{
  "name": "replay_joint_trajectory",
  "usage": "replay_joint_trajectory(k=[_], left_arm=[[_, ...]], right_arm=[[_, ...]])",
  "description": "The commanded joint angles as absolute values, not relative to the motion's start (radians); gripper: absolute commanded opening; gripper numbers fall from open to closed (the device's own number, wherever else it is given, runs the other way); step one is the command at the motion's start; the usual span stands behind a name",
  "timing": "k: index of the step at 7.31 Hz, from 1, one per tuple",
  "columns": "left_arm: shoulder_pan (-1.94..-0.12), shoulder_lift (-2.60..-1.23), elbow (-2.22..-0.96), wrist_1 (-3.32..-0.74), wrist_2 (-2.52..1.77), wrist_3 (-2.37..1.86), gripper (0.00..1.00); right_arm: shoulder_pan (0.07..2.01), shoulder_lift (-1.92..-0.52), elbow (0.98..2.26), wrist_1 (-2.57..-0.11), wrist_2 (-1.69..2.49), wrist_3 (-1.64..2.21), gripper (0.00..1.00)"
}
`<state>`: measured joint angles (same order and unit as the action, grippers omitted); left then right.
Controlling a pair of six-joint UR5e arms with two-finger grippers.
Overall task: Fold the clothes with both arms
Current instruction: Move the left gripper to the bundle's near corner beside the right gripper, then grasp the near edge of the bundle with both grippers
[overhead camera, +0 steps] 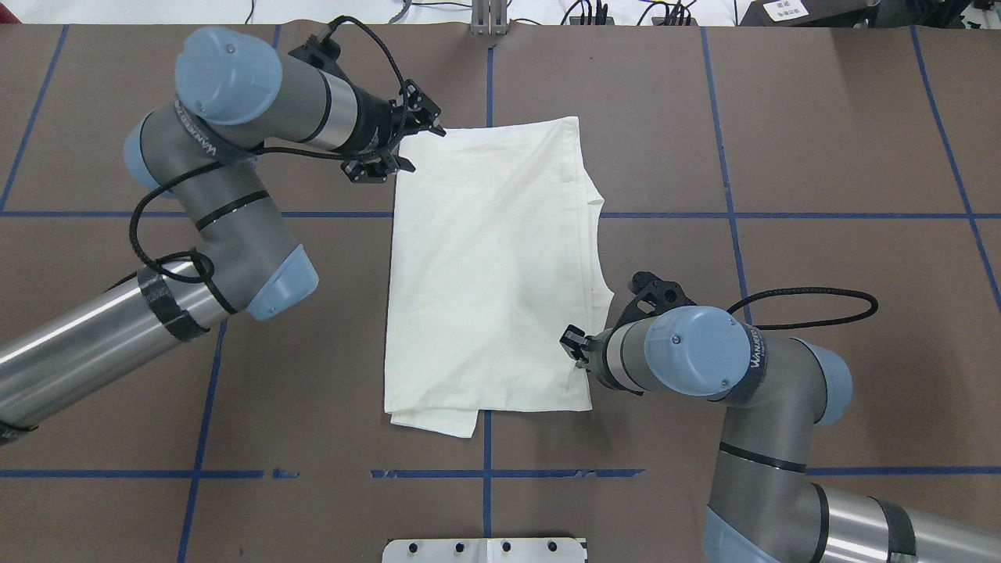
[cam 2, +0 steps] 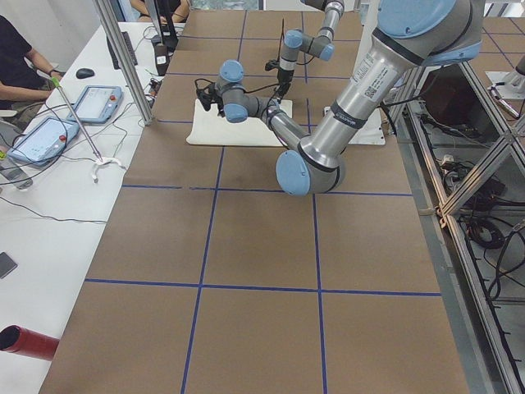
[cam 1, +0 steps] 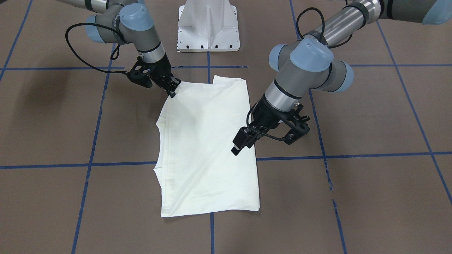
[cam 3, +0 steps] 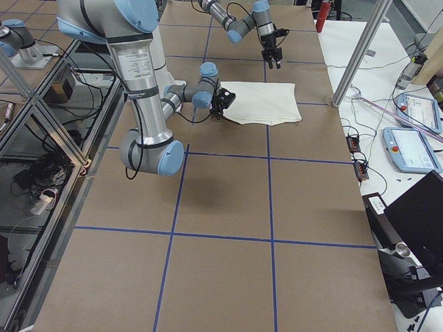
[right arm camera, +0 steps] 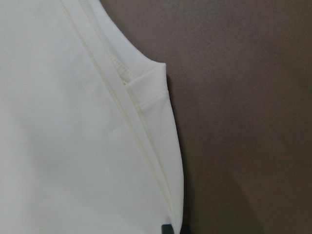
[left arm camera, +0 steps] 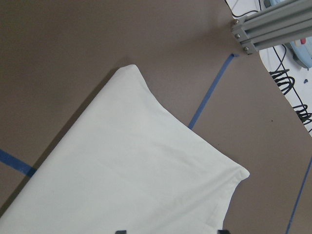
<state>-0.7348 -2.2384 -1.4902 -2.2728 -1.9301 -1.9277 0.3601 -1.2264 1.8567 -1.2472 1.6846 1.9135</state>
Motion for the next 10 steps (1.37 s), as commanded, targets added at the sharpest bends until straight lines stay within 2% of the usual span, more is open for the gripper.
replay_joint_trajectory(k=[1, 2, 4, 10], left_arm=[[-0.579, -2.023, -1.738, -2.244, -1.829, -2.012, 0.69], [-0.449, -1.938, -1.822, -2.159, -1.721, -2.016, 0.72], [-0.297, -1.934, -1.835, -2.074, -1.652, -2.116, 0.74], [-0.262, -1.931, -1.829, -2.008, -1.648, -2.128, 0.73]], right_arm=[[0.359, -1.255, 1.897, -1.247, 1.690, 1.913, 0.00], [0.359, -1.255, 1.896, -1.246, 1.690, 1.913, 0.00], [0.354, -1.255, 1.893, -1.246, 1.690, 1.913, 0.00], [0.354, -1.252, 1.893, -1.243, 1.690, 1.911, 0.00]])
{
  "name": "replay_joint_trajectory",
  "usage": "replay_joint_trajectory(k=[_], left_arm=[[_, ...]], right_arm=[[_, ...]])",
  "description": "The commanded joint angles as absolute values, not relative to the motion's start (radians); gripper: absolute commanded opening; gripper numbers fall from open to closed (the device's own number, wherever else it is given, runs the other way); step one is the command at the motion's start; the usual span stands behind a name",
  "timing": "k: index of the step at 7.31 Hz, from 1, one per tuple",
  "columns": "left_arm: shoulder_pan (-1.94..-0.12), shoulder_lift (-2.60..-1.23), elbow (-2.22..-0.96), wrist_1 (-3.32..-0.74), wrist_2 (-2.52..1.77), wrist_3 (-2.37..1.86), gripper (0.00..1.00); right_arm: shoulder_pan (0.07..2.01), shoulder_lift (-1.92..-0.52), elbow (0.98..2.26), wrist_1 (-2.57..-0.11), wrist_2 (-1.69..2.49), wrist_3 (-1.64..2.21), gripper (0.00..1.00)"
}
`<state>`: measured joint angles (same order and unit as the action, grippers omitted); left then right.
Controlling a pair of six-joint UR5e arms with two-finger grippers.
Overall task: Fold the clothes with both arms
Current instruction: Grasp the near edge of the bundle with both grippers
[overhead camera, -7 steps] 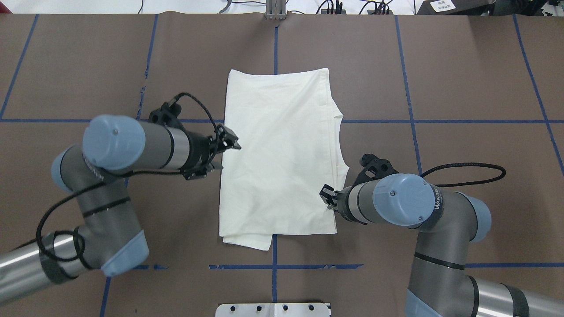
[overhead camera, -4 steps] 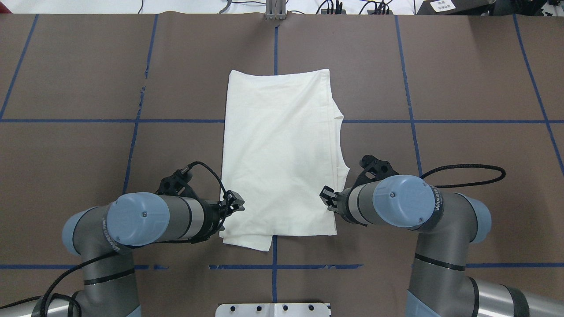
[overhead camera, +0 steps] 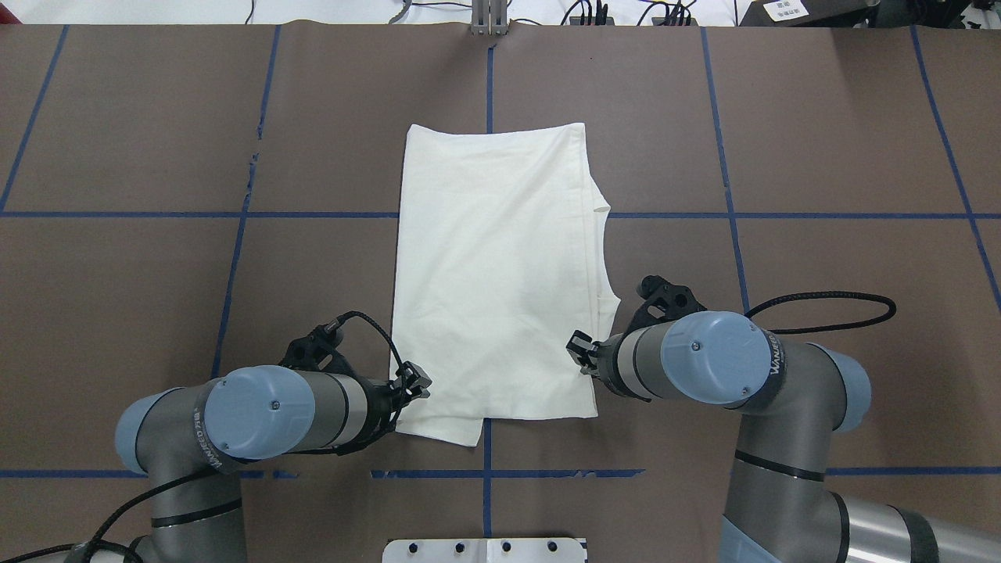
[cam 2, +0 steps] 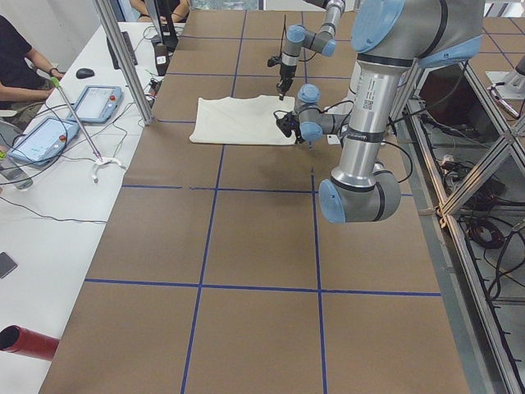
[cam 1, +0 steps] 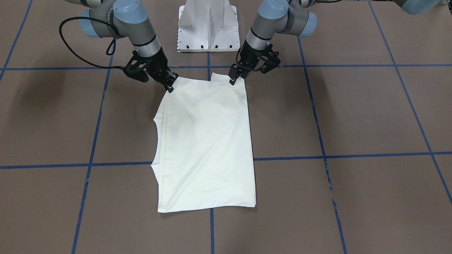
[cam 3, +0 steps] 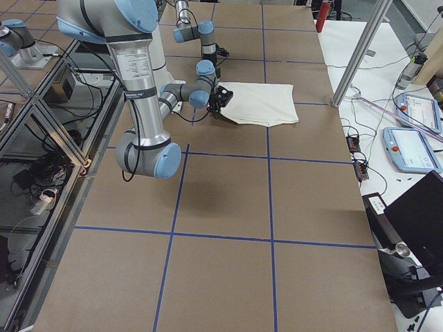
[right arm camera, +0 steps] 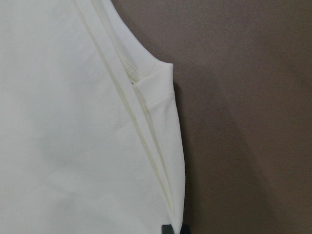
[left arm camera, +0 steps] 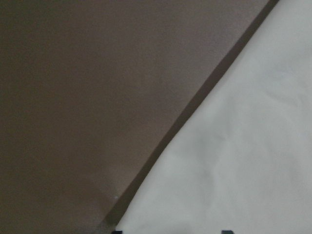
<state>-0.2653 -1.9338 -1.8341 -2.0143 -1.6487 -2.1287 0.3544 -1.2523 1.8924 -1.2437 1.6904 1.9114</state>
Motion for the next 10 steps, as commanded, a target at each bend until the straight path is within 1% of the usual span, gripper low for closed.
replay_joint_trajectory(k=[1, 2, 3, 4, 7, 8, 9, 10], left_arm=[[-0.261, -1.933, -1.829, -2.006, -1.647, -2.128, 0.71], [-0.262, -1.931, -1.829, -2.006, -1.647, -2.129, 0.61], [-0.262, -1.930, -1.835, -2.006, -1.647, -2.138, 0.08], [-0.264, -1.925, -1.841, -2.006, -1.647, -2.138, 0.00], [-0.262, -1.928, -1.854, -2.006, -1.649, -2.137, 0.00], [-0.267, -1.919, -1.918, -2.003, -1.651, -2.135, 0.00], [-0.261, -1.895, -2.018, -1.944, -1.655, -2.138, 0.00], [-0.261, -1.891, -2.111, -1.887, -1.658, -2.157, 0.00]], right_arm=[[0.354, -1.252, 1.893, -1.243, 1.690, 1.911, 0.00], [0.354, -1.252, 1.894, -1.243, 1.690, 1.911, 0.00], [0.354, -1.252, 1.894, -1.243, 1.690, 1.911, 0.00], [0.354, -1.252, 1.894, -1.243, 1.690, 1.911, 0.00], [0.354, -1.252, 1.899, -1.241, 1.690, 1.913, 0.00], [0.356, -1.255, 1.913, -1.241, 1.690, 1.913, 0.00], [0.357, -1.267, 1.943, -1.244, 1.690, 1.914, 0.00], [0.357, -1.308, 2.003, -1.244, 1.690, 1.914, 0.00]])
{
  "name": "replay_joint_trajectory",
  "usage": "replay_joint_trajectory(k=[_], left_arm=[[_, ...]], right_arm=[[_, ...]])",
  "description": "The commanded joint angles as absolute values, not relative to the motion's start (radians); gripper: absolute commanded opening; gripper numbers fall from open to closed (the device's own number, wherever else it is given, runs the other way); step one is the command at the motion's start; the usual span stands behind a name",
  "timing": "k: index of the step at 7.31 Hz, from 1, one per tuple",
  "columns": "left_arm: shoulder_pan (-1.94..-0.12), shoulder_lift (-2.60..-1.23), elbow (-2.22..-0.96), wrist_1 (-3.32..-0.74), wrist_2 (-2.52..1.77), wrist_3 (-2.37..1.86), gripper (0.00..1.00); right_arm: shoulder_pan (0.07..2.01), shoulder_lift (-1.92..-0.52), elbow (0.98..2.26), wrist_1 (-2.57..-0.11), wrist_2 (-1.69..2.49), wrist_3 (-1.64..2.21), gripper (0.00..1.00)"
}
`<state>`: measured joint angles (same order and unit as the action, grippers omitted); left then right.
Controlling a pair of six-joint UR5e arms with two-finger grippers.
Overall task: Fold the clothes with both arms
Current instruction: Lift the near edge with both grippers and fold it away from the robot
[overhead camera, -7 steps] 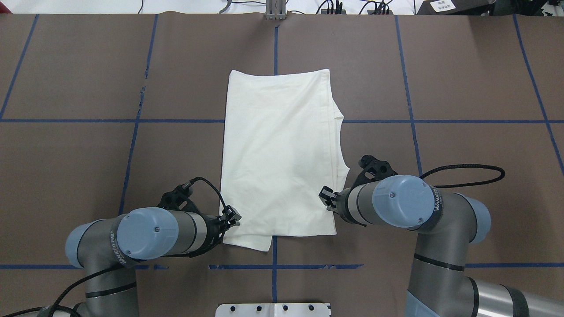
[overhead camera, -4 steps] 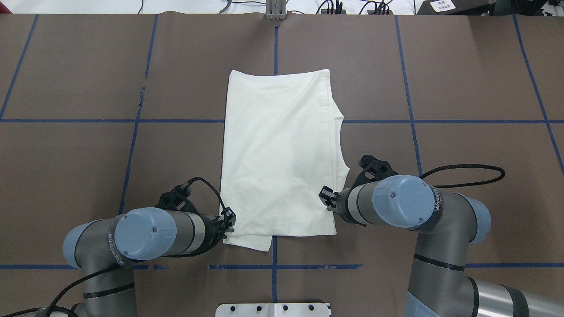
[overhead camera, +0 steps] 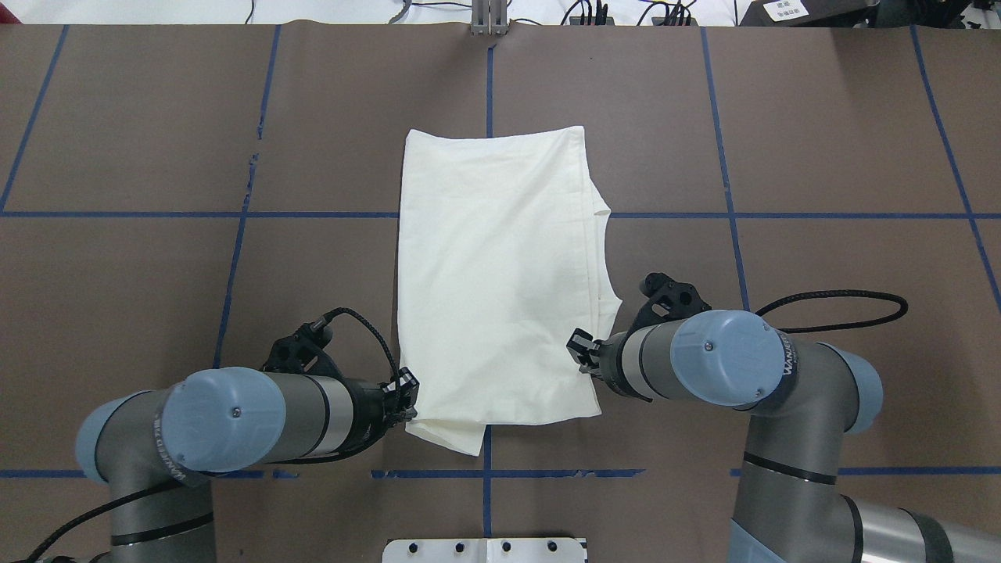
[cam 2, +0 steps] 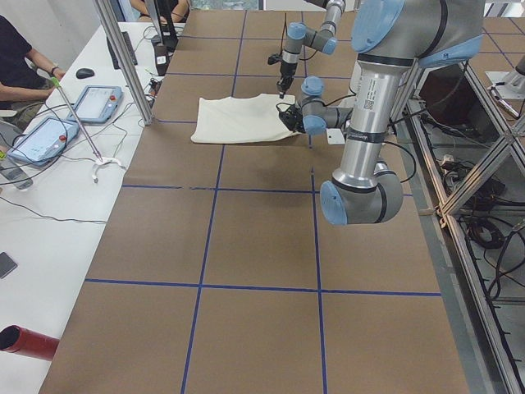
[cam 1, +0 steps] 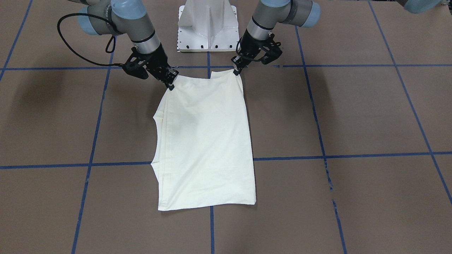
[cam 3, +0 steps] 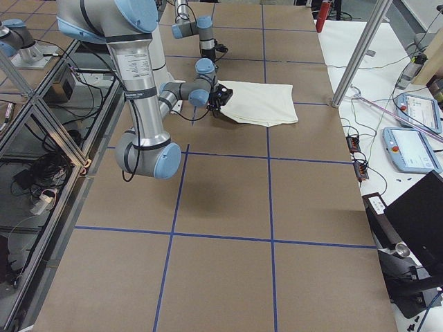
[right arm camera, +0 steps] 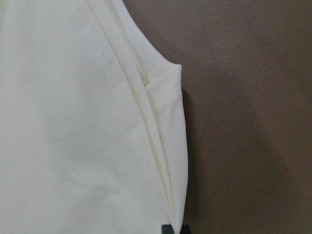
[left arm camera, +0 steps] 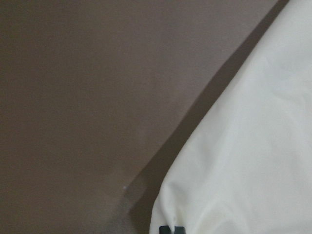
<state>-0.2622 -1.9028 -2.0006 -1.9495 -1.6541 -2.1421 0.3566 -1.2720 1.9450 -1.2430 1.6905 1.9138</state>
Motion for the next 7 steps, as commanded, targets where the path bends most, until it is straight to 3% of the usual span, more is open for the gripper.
replay_joint_trajectory(k=[1, 2, 4, 6, 7], left_arm=[[-0.255, -1.891, -2.162, -1.861, -1.658, -2.181, 0.00], [-0.253, -1.904, -2.172, -1.861, -1.660, -2.187, 0.00], [-0.296, -1.931, -2.186, -1.856, -1.658, -2.165, 0.00], [-0.414, -1.944, -2.154, -1.856, -1.715, -2.074, 0.00], [-0.455, -1.982, -2.076, -1.864, -1.718, -2.047, 0.00]], right_arm=[[0.357, -1.372, 2.096, -1.244, 1.690, 1.914, 0.00], [0.362, -1.391, 2.155, -1.243, 1.689, 1.914, 0.00], [0.473, -1.373, 2.155, -1.238, 1.707, 1.905, 0.00], [0.570, -1.220, 1.995, -1.247, 1.765, 1.905, 0.00], [0.606, -1.169, 1.923, -1.244, 1.773, 1.907, 0.00]])
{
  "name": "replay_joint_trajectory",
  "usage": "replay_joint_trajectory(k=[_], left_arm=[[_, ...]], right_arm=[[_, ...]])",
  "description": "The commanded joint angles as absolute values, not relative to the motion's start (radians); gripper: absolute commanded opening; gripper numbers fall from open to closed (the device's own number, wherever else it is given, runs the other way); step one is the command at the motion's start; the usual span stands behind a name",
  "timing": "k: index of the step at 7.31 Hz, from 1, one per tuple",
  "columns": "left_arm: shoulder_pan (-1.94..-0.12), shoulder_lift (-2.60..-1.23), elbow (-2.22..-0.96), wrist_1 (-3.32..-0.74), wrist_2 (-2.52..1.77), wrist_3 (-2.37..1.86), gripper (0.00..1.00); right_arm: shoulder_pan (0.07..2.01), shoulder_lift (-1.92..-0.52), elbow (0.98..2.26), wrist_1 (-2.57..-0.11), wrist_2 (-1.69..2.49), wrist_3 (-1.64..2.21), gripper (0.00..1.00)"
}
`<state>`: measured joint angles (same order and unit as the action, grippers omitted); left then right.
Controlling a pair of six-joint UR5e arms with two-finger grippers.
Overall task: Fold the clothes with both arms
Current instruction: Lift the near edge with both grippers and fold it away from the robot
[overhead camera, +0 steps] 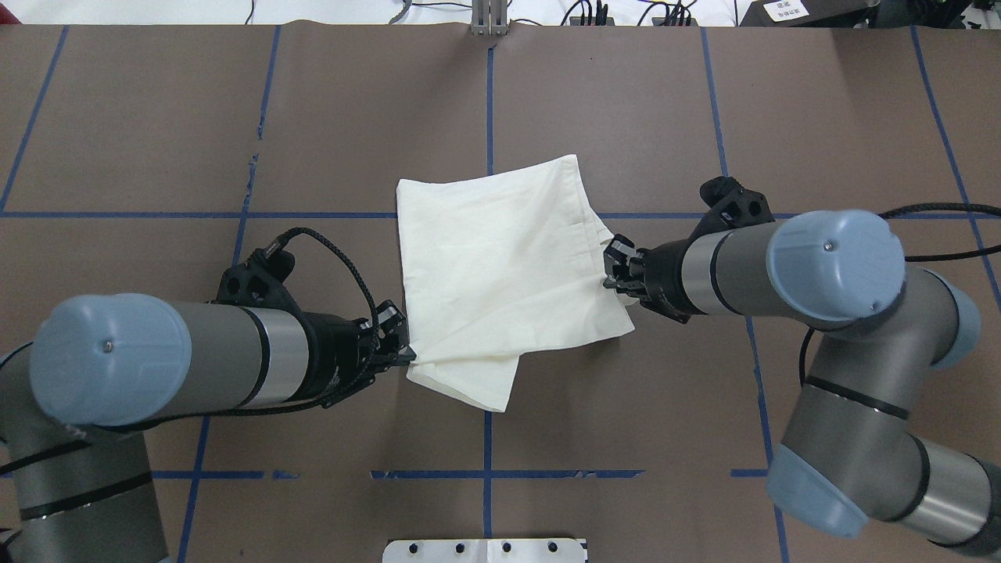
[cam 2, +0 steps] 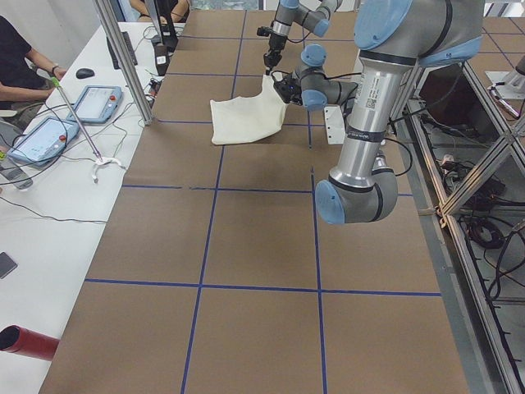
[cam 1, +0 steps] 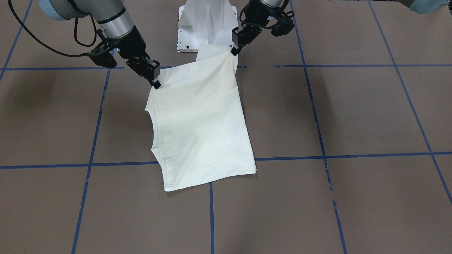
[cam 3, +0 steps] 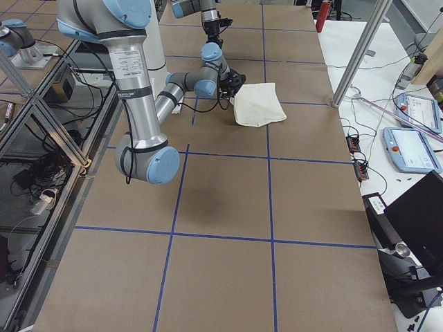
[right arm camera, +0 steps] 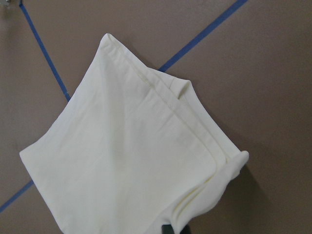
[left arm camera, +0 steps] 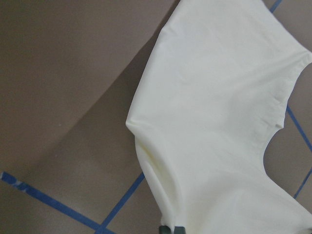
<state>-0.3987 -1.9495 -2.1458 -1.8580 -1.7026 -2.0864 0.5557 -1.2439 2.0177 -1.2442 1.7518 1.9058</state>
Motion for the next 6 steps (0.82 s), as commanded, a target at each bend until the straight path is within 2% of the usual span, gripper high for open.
replay_joint_trajectory(k=[1, 3, 6], left_arm=[[-0.480, -2.040, -1.983, -1.870, -1.715, -1.993, 0.00], [-0.566, -2.123, -1.841, -1.875, -1.715, -1.907, 0.00], [-0.643, -2.176, -1.598, -2.052, -1.715, -1.806, 0.00]], right_arm=[[0.638, -1.120, 1.845, -1.244, 1.811, 1.911, 0.00], [0.679, -1.027, 1.713, -1.239, 1.847, 1.913, 0.00], [0.736, -0.820, 1.402, -1.233, 1.904, 1.902, 0.00]])
